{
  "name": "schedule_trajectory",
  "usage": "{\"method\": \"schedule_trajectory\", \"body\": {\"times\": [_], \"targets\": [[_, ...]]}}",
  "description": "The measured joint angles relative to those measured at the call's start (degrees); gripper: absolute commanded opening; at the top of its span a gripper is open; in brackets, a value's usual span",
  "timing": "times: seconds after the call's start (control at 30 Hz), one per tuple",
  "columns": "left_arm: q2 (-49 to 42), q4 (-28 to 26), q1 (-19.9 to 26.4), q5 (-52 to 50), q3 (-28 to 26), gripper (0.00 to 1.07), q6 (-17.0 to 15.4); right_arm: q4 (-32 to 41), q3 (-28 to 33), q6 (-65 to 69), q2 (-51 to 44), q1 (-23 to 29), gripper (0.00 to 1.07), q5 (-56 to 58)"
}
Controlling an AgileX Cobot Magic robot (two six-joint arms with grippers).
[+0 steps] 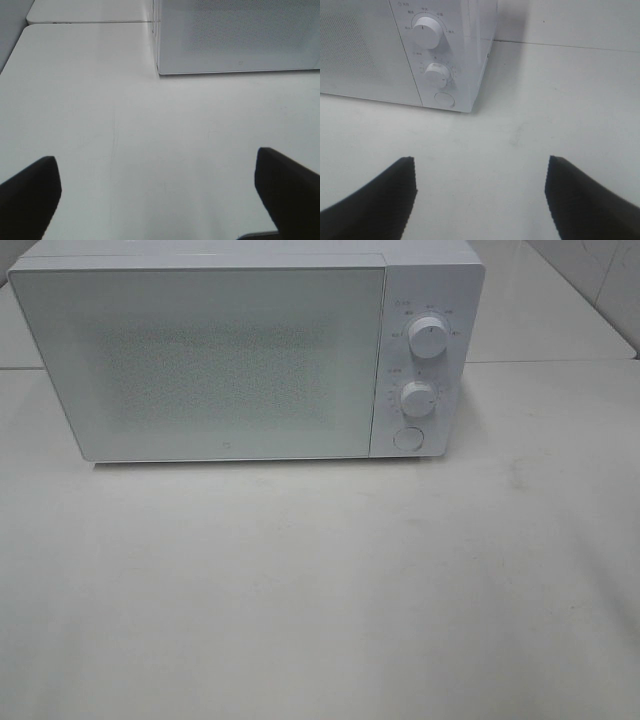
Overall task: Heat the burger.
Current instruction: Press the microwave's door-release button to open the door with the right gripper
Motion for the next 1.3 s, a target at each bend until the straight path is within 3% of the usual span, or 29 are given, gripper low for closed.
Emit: {"method": "schedule_trajectory", "body": {"times": [0.47, 0.77, 1.07, 1.13, 1.23, 1.3], "targets": [[0.0, 0.0, 0.0, 0.0, 0.0, 0.98, 0.0, -0.17, 0.0, 0.06, 19.54, 0.0, 0.71, -19.14], [0.0, 0.0, 0.0, 0.0, 0.0, 0.98, 0.0, 0.69, 5.84, 0.06, 30.25, 0.34, 0.71, -43.83], [0.0, 0.0, 0.0, 0.0, 0.0, 0.98, 0.0, 12.89, 9.05, -6.59, 42.91, 9.17, 0.76, -64.74], [0.0, 0.0, 0.0, 0.0, 0.0, 0.98, 0.0, 20.23, 9.17, -10.89, 49.39, 13.87, 0.76, -72.19], [0.0, 0.0, 0.0, 0.0, 0.0, 0.98, 0.0, 22.35, 9.17, -11.57, 50.99, 15.24, 0.76, -74.14], [0.0, 0.0, 0.0, 0.0, 0.0, 0.98, 0.0, 28.48, 9.05, -12.61, 56.15, 20.45, 0.76, -79.98]]}}
